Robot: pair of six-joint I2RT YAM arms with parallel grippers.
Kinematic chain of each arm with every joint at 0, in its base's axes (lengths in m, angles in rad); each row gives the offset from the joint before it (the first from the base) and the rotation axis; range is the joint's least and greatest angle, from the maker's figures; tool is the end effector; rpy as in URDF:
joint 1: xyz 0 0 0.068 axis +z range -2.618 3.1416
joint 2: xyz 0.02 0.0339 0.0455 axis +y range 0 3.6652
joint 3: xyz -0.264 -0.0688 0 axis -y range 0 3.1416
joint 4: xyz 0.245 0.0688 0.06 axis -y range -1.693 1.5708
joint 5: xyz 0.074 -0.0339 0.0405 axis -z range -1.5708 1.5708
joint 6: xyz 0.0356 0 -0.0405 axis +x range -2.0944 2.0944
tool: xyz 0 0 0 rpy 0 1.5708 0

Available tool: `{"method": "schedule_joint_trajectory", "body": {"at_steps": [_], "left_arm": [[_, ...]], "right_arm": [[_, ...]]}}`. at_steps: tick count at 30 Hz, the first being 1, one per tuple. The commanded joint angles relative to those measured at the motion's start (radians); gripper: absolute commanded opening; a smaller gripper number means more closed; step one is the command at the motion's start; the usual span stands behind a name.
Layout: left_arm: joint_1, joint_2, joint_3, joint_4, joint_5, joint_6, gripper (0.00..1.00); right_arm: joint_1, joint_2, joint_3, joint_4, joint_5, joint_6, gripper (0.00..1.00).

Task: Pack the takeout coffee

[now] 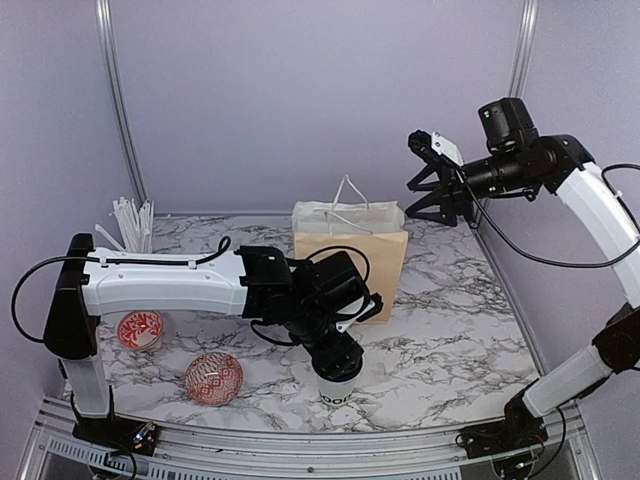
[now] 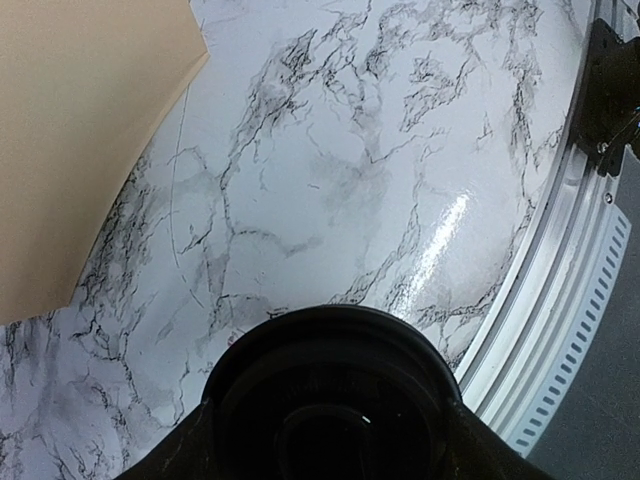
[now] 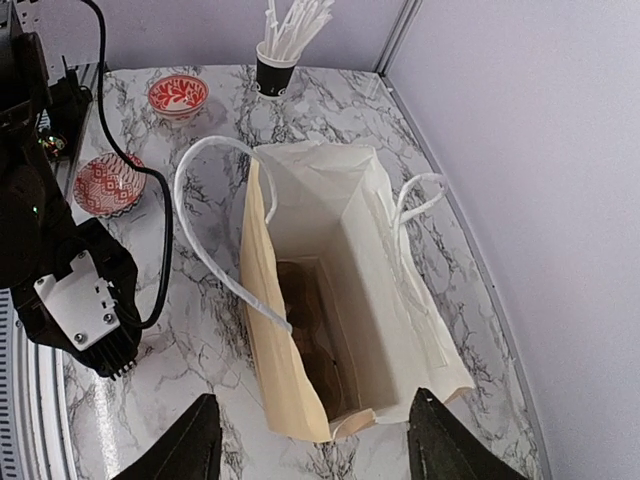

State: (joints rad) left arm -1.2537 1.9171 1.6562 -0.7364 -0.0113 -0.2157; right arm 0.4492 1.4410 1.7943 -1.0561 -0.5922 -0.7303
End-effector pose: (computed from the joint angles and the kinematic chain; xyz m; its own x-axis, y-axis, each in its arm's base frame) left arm 0.1317 -0.4001 0.2645 -0.4588 0.7117 -0.5320 0.8701 0.4811 -0.1069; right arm 0.2381 0.1369 0.4494 0.0625 -0.5843 -0.8091 -0.9426 0.2318 -0.2402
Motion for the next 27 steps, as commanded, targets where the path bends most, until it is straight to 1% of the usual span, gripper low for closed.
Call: {"method": "schedule_joint_trajectory", "body": {"at_steps": [1,3,6,7,8,9,13,16,18,20,21,24,26,27], "left_arm": [[-0.010,0.020,0.030,0.011,-0.005,0.021,0.75],[-0.018,0.013,0.032,0.010,-0.013,0.029,0.80],[-0.025,-0.003,0.032,0.011,-0.009,0.035,0.83],[-0.027,-0.012,0.033,0.010,-0.002,0.036,0.87],[-0.028,-0.019,0.032,0.010,0.005,0.038,0.94],[-0.031,-0.027,0.032,0.011,0.006,0.041,0.98],[-0.039,-0.065,0.048,0.003,0.007,0.061,0.99],[-0.039,-0.140,0.058,-0.012,-0.011,0.084,0.99],[-0.038,-0.207,0.045,-0.018,-0.072,0.112,0.99],[-0.035,-0.278,0.007,-0.017,-0.173,0.151,0.99],[-0.028,-0.320,-0.014,-0.018,-0.222,0.174,0.99],[0.011,-0.399,-0.066,-0.009,-0.375,0.186,0.99],[0.044,-0.442,-0.094,0.019,-0.440,0.181,0.99],[0.064,-0.462,-0.106,0.037,-0.456,0.167,0.99]], "right_arm": [[-0.003,-0.059,-0.083,0.023,-0.033,0.002,0.63],[-0.003,-0.092,-0.132,0.034,-0.056,-0.002,0.65],[-0.003,-0.121,-0.188,0.025,-0.081,-0.012,0.66],[-0.003,-0.124,-0.201,0.014,-0.091,-0.018,0.66],[-0.003,-0.126,-0.212,0.003,-0.104,-0.025,0.66],[-0.003,-0.128,-0.226,-0.010,-0.115,-0.032,0.66],[0.001,-0.134,-0.253,-0.060,-0.150,-0.073,0.67],[0.024,-0.149,-0.285,-0.082,-0.156,-0.105,0.66],[0.056,-0.159,-0.320,-0.089,-0.151,-0.125,0.65],[0.124,-0.166,-0.364,-0.093,-0.123,-0.152,0.66],[0.165,-0.168,-0.386,-0.091,-0.103,-0.165,0.68],[0.276,-0.151,-0.428,-0.081,-0.067,-0.191,0.82],[0.323,-0.116,-0.422,-0.073,-0.045,-0.187,0.89],[0.343,-0.096,-0.414,-0.069,-0.037,-0.185,0.96]]}}
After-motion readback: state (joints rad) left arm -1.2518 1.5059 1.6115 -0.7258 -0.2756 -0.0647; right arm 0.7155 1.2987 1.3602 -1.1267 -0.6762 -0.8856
